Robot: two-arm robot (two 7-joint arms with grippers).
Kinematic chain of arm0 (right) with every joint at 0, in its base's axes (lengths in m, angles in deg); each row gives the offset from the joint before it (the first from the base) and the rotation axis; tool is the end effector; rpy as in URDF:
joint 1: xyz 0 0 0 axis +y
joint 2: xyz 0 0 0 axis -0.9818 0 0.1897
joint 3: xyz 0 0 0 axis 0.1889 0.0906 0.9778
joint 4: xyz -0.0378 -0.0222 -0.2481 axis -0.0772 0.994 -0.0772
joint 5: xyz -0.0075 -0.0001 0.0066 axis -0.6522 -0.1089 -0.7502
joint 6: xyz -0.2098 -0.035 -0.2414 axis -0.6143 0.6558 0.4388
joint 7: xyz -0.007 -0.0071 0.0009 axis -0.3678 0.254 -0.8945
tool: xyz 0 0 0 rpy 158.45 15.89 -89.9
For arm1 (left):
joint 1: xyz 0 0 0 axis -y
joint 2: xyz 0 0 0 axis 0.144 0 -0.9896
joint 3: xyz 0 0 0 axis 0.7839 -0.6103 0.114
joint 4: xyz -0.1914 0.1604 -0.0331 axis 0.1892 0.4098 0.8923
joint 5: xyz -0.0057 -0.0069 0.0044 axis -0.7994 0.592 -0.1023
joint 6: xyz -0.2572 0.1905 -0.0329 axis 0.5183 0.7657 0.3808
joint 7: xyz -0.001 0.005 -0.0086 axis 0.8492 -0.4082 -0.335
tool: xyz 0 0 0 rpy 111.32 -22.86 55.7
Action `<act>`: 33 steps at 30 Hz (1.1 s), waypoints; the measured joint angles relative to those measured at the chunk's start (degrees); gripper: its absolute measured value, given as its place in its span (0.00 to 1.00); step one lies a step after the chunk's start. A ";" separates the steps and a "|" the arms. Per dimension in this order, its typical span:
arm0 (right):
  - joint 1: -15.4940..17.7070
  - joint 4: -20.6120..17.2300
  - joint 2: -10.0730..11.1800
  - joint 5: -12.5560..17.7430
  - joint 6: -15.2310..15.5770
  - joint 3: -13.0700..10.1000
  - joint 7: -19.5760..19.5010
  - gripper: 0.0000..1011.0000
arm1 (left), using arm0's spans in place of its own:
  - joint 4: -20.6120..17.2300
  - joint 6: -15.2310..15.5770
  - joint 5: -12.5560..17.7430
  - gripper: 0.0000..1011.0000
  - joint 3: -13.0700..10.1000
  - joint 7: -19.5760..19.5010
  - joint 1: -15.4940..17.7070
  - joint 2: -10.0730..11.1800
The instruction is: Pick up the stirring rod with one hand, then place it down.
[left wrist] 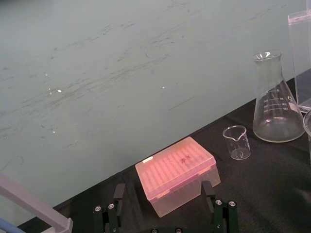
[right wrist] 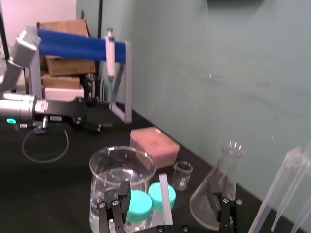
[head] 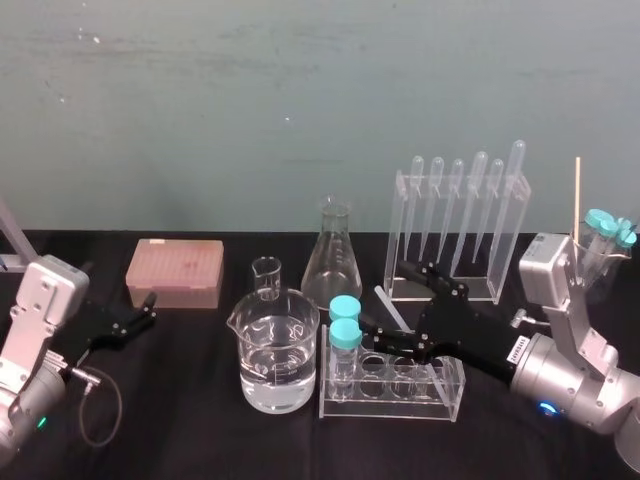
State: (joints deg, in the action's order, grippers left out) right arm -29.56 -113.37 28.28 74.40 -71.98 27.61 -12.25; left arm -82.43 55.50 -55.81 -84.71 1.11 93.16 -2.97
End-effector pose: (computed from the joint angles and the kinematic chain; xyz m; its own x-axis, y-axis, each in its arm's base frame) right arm 0.3850 -0.0191 -0.2339 0.7712 -0.5979 0.2186 0.6172 0.7863 -0.0268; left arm 0.3642 0.0575 -0.2738 0.2921 0.8803 0.3737 -0.9553 0.2873 0.0701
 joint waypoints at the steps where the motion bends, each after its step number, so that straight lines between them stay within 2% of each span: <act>1: -0.13 0.16 -0.09 0.02 0.64 0.00 0.05 0.99 | 0.00 0.00 0.00 0.99 0.00 0.00 0.00 0.00; 5: -0.65 0.80 -0.51 0.04 4.13 -0.03 0.21 0.99 | 0.00 0.00 0.00 0.99 0.00 0.00 0.00 0.00; 9: -0.84 1.04 -0.80 -0.34 5.86 -0.22 0.08 0.99 | 0.00 0.00 0.00 0.99 0.00 0.00 0.00 0.00; 20: -0.76 1.00 -0.74 -0.42 5.34 -0.23 -0.02 0.99 | 0.00 0.00 0.00 0.99 0.00 0.00 0.00 0.00; 26: -0.73 0.98 -0.71 -0.44 5.15 -0.23 -0.05 0.88 | 0.00 0.00 0.00 0.99 0.00 0.00 0.00 0.00; 33: -0.70 0.95 -0.67 -0.44 5.01 -0.23 -0.08 0.69 | 0.00 0.00 0.00 0.99 0.00 0.00 0.00 0.00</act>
State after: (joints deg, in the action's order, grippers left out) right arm -30.25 -112.43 27.61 73.96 -66.97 27.38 -12.33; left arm -82.43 55.50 -55.81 -84.71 1.11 93.15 -2.97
